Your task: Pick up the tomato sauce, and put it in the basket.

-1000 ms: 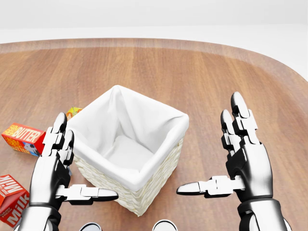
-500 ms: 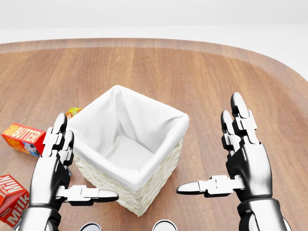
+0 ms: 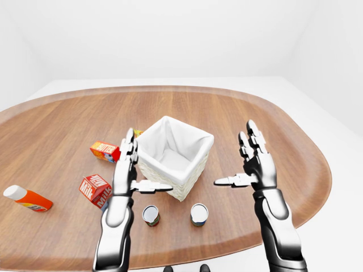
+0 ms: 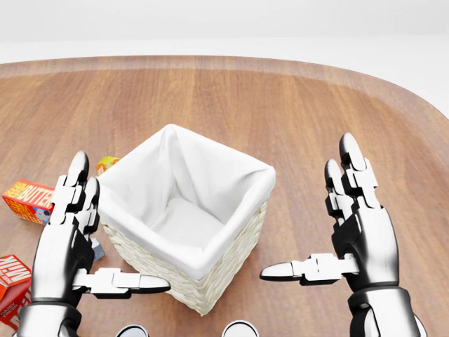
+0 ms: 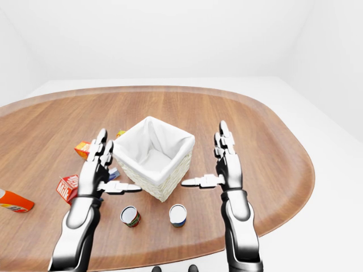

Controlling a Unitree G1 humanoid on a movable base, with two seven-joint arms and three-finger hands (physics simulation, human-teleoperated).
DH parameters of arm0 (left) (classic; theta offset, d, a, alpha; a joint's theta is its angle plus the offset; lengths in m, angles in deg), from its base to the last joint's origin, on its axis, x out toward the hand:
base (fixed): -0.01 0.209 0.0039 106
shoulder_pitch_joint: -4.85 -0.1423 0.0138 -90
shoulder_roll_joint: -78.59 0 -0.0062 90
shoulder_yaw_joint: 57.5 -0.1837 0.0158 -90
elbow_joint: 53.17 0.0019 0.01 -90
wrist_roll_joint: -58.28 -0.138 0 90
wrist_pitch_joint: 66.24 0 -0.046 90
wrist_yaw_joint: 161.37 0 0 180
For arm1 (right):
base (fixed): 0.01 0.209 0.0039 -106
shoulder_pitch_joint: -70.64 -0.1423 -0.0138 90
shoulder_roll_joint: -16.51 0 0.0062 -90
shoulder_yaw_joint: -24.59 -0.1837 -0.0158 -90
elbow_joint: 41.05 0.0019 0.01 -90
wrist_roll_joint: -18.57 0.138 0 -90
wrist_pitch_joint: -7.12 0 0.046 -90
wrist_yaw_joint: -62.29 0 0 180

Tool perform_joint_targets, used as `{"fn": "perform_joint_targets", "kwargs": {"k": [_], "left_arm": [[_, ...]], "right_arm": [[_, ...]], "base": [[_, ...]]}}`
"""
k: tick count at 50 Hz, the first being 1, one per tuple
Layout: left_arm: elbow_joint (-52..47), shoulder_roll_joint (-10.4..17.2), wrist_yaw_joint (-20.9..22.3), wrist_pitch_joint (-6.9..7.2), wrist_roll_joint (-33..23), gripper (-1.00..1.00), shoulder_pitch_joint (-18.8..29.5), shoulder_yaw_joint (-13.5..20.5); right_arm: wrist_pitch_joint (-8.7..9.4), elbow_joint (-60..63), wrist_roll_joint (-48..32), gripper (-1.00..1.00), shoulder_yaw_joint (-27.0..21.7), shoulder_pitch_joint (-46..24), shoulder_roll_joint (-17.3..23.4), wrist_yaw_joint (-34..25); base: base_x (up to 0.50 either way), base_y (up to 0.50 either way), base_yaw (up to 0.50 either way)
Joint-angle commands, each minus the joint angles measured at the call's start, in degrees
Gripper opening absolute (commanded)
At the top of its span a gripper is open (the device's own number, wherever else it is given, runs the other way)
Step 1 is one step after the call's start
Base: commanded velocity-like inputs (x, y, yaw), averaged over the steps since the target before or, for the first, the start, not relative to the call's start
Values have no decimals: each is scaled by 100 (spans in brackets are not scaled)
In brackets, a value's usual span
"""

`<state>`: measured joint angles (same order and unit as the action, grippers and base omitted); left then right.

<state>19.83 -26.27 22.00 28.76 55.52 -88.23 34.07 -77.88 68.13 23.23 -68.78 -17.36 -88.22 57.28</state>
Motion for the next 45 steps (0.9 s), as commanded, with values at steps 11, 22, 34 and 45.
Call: {"fn": "perform_joint_targets", "kwargs": {"k": [11, 22, 34, 45], "left_arm": [[-801, 22, 46, 0, -482, 100, -234, 4], [-904, 32, 74, 0, -866, 100, -376, 20], [-730, 50, 136, 0, -1244, 100, -608, 46], [-636, 37, 211, 0, -1588, 100, -890, 122]], "right_arm": [[0, -30, -10, 100, -6, -8, 3, 4], [0, -17, -14, 100, -10, -5, 4, 1], [0, -26, -20, 100, -3, -9, 3, 4], [0, -35, -31, 100, 7, -6, 0, 3]], "base": [[0, 0, 0], [0, 0, 0], [0, 0, 0], [0, 0, 0]]}}
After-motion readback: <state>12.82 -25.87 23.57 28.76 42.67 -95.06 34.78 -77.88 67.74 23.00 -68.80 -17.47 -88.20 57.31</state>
